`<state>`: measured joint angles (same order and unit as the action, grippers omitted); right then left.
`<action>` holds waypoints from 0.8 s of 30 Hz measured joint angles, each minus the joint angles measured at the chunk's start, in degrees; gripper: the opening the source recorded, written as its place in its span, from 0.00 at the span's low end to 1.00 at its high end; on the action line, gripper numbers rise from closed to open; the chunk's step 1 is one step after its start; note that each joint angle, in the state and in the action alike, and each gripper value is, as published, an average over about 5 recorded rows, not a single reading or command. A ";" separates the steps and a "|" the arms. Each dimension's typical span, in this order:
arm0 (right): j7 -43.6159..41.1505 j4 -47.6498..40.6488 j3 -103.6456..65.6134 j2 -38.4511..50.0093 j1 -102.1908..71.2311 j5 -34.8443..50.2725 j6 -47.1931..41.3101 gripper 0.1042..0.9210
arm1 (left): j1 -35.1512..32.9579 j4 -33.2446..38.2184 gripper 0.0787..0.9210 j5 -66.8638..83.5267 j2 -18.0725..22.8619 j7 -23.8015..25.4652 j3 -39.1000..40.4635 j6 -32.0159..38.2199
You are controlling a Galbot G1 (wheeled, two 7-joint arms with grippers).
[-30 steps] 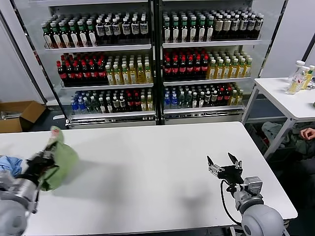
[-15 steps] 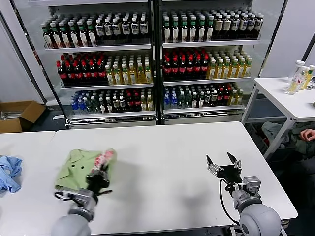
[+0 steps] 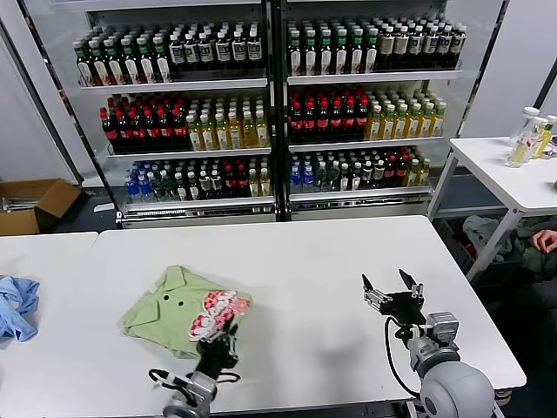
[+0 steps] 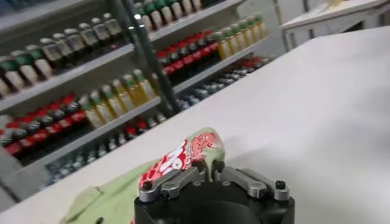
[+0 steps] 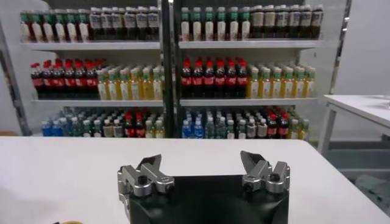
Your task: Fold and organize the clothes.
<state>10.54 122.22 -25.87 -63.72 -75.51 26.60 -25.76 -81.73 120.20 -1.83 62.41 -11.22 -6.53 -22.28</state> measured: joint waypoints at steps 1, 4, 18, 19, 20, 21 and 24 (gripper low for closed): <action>-0.09 0.06 0.18 0.03 0.12 0.04 0.05 0.88 | -0.10 0.25 0.17 0.41 0.30 0.10 0.46 0.29; -0.30 0.24 0.87 0.17 0.53 0.26 0.37 0.88 | -0.08 0.79 0.27 3.18 1.31 0.29 1.20 1.44; 2.04 -0.46 10.33 -1.80 2.34 3.81 2.38 0.88 | -1.47 1.48 0.75 19.64 3.55 -0.12 -6.13 10.55; 2.52 -0.85 11.74 -2.18 2.73 4.22 2.50 0.88 | -1.61 1.38 0.78 20.43 3.44 -0.42 -7.23 11.05; 3.06 -1.28 13.21 -2.59 3.16 4.65 2.61 0.88 | -1.75 1.24 0.82 21.25 3.29 -0.75 -8.42 11.49; 3.63 -1.75 14.72 -3.01 3.62 5.09 2.72 0.88 | -1.87 1.09 0.84 22.04 3.13 -1.09 -9.64 11.89; 5.61 -3.55 19.31 -4.47 5.17 6.56 3.09 0.88 | -2.26 0.56 0.88 24.31 2.54 -2.01 -13.29 12.88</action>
<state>16.15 118.67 -6.56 -68.18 -70.34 33.16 -22.67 -83.99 120.77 22.48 64.95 -13.23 -19.82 -9.41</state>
